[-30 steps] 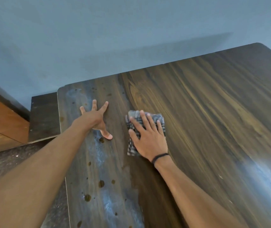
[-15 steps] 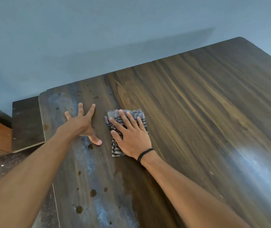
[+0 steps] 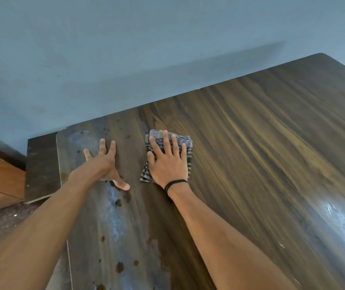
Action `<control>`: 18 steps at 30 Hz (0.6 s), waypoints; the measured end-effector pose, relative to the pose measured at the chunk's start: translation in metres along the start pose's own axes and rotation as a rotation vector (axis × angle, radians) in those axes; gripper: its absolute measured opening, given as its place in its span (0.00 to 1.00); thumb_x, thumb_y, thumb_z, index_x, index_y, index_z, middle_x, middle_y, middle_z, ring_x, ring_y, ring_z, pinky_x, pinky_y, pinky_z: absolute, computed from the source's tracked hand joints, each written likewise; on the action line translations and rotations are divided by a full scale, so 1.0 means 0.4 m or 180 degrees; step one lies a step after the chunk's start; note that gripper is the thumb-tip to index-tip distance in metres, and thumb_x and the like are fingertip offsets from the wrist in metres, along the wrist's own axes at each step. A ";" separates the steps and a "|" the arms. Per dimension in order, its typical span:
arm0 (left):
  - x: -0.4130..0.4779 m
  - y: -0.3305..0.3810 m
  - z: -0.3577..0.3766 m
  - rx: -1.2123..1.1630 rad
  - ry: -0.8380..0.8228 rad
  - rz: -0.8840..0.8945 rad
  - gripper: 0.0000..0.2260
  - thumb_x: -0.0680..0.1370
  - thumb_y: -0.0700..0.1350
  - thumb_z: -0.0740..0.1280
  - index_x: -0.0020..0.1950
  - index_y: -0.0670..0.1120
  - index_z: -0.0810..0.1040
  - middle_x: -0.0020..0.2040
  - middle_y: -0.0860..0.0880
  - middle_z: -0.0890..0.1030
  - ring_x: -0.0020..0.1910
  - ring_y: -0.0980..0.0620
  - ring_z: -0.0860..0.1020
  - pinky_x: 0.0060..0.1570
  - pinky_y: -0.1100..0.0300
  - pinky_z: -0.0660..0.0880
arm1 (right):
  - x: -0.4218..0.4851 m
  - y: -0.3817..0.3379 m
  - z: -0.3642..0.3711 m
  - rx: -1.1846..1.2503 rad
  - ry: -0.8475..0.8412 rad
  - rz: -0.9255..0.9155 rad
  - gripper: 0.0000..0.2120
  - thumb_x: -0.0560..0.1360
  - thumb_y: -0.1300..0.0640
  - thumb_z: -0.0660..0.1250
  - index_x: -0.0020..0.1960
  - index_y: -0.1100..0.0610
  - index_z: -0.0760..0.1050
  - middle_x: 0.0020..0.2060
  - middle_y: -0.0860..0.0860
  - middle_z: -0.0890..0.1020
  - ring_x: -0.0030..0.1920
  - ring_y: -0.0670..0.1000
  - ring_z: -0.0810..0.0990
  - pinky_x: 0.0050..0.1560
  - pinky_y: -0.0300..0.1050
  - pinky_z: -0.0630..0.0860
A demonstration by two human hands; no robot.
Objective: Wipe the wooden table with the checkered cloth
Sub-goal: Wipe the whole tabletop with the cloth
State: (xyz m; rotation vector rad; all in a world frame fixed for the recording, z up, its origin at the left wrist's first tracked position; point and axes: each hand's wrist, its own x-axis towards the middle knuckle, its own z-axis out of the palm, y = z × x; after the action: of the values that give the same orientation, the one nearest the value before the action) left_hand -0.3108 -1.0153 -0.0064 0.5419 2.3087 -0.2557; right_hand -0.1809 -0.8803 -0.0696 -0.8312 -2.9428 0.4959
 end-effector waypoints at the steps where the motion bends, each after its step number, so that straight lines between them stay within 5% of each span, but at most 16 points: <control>1: 0.004 -0.009 -0.022 -0.0017 0.0023 -0.0044 0.70 0.58 0.63 0.80 0.76 0.53 0.27 0.76 0.48 0.27 0.74 0.30 0.34 0.74 0.36 0.46 | -0.003 -0.015 0.009 -0.0011 -0.0013 -0.0183 0.26 0.85 0.41 0.45 0.83 0.41 0.51 0.83 0.50 0.46 0.82 0.55 0.42 0.80 0.62 0.38; 4: 0.017 -0.046 -0.074 0.0021 0.0027 -0.0040 0.67 0.61 0.63 0.79 0.77 0.52 0.28 0.77 0.47 0.28 0.75 0.30 0.34 0.74 0.36 0.44 | -0.042 0.023 0.022 -0.0044 -0.0197 -0.0786 0.26 0.84 0.38 0.43 0.82 0.37 0.50 0.83 0.46 0.45 0.82 0.50 0.40 0.80 0.58 0.38; 9: 0.035 -0.070 -0.081 0.0063 -0.0026 0.0038 0.68 0.61 0.63 0.79 0.76 0.53 0.26 0.77 0.47 0.27 0.75 0.32 0.33 0.74 0.36 0.47 | 0.059 -0.012 0.005 -0.0058 -0.0029 -0.0097 0.26 0.85 0.40 0.44 0.83 0.40 0.50 0.83 0.49 0.45 0.82 0.53 0.41 0.80 0.60 0.38; 13: 0.051 -0.074 -0.076 0.0107 -0.0083 0.0106 0.68 0.62 0.62 0.79 0.75 0.52 0.25 0.76 0.46 0.26 0.75 0.31 0.34 0.74 0.35 0.48 | 0.018 0.027 0.019 -0.0077 -0.0095 -0.0634 0.26 0.84 0.37 0.42 0.82 0.37 0.49 0.83 0.45 0.45 0.82 0.49 0.42 0.79 0.55 0.37; 18: 0.068 -0.072 -0.084 0.0179 -0.0155 0.0061 0.69 0.61 0.63 0.79 0.73 0.50 0.22 0.75 0.44 0.24 0.74 0.29 0.34 0.73 0.35 0.48 | 0.146 -0.015 -0.005 -0.0065 -0.0027 0.0166 0.27 0.85 0.40 0.44 0.83 0.40 0.48 0.83 0.50 0.45 0.82 0.54 0.41 0.79 0.59 0.36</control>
State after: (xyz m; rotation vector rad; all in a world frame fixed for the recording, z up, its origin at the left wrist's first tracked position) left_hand -0.3620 -1.0213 -0.0013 0.5793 2.2539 -0.3220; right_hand -0.2335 -0.8544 -0.0683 -0.9125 -2.9454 0.4743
